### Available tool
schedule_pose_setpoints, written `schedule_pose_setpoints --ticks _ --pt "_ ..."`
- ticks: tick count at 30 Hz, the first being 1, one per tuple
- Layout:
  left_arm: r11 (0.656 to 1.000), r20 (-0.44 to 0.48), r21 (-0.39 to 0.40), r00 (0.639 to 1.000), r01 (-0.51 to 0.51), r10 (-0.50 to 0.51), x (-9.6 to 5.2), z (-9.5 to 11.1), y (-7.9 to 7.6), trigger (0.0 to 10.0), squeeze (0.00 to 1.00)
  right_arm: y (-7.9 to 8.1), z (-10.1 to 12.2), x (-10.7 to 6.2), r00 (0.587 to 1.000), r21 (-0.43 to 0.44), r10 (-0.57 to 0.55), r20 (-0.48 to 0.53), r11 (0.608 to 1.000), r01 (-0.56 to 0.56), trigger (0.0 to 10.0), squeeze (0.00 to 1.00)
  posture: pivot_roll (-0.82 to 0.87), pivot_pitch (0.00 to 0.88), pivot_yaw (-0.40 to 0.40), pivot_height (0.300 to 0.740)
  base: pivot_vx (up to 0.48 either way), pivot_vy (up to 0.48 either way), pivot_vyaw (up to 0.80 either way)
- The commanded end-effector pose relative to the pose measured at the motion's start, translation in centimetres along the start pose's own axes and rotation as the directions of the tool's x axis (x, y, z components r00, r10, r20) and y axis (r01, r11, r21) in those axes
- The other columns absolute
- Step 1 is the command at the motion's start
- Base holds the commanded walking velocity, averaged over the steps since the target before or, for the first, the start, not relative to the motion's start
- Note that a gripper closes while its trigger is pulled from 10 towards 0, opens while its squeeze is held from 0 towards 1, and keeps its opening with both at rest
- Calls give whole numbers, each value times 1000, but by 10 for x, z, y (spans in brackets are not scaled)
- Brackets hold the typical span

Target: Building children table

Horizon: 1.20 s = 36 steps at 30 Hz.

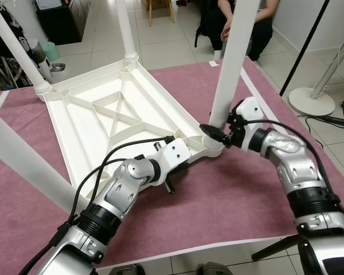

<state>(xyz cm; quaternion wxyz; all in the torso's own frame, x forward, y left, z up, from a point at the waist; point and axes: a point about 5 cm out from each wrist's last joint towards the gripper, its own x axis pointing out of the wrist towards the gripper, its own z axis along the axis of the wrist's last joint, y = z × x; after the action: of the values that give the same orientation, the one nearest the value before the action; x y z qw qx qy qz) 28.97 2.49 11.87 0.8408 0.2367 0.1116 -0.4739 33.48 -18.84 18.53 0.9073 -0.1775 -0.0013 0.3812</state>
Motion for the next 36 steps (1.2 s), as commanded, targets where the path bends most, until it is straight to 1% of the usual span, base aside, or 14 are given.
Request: schedule_pose_setpoints --ticks 1,2,3,6,7,13,19,21,25,28,30,32,34,36 --pt "1000 -100 -14 995 -7 6 -5 -23 0 0 0 -1 -2 1 1000 -3 11 -8 1000 -12 10000 0 3 0 130 740 0 0 0" --pt "1000 -101 -14 995 -7 6 -5 -23 0 0 0 -2 -2 2 1000 1 11 -7 1000 -10 10000 0 3 0 130 740 0 0 0" --pt "1000 -101 -14 995 -8 6 -5 -23 0 0 0 -2 -3 2 1000 4 8 -5 1000 -8 1216 0 4 0 129 740 0 0 0" --pt "1000 -101 -14 995 -8 6 -5 -23 0 0 0 -2 -3 3 1000 7 7 -3 1000 -7 1216 0 4 0 129 740 0 0 0" --pt "1000 -101 -14 995 -8 7 -5 -23 0 0 0 -1 -4 3 1000 18 15 2 1000 -15 0 0 4 0 129 740 0 0 0" --pt "1000 -102 -14 995 -8 7 -5 -23 0 0 0 5 -12 5 1000 58 -5 1 998 5 0 0 3 0 130 740 0 0 0" --pt "1000 -103 -16 995 -8 6 -5 -23 -1 0 0 9 -26 9 986 95 -160 -44 982 164 0 0 2 0 129 740 0 0 0" --pt "1000 -102 -17 995 -8 6 -4 -23 -1 0 0 12 -34 13 963 112 -258 -74 958 265 0 0 -3 0 129 740 0 0 0" --pt "1000 -102 -17 995 -7 5 -4 -23 -1 0 0 18 -39 17 947 115 -308 -93 941 317 0 0 -6 0 134 740 0 0 0" --pt "1000 -100 -15 995 -3 1 -3 -22 -1 0 0 32 -46 29 873 133 -459 -163 867 480 0 0 -11 0 135 740 0 0 0" --pt "1000 -100 -15 995 -3 1 -3 -22 -1 0 0 32 -46 29 873 133 -459 -163 867 480 0 0 -11 0 135 740 0 0 0" --pt "1000 -97 -16 995 -1 -1 -2 -21 -1 0 0 40 -47 37 789 112 -578 -209 788 606 0 0 -19 0 135 740 0 0 0" --pt "1000 -97 -16 995 -1 -1 -2 -21 -1 0 0 40 -47 37 789 112 -578 -209 788 606 0 0 -19 0 135 740 0 0 0" --pt "1000 -94 -17 996 2 -3 -1 -21 -2 0 0 49 -47 45 693 105 -674 -254 694 713 0 0 -19 0 134 740 0 0 0"
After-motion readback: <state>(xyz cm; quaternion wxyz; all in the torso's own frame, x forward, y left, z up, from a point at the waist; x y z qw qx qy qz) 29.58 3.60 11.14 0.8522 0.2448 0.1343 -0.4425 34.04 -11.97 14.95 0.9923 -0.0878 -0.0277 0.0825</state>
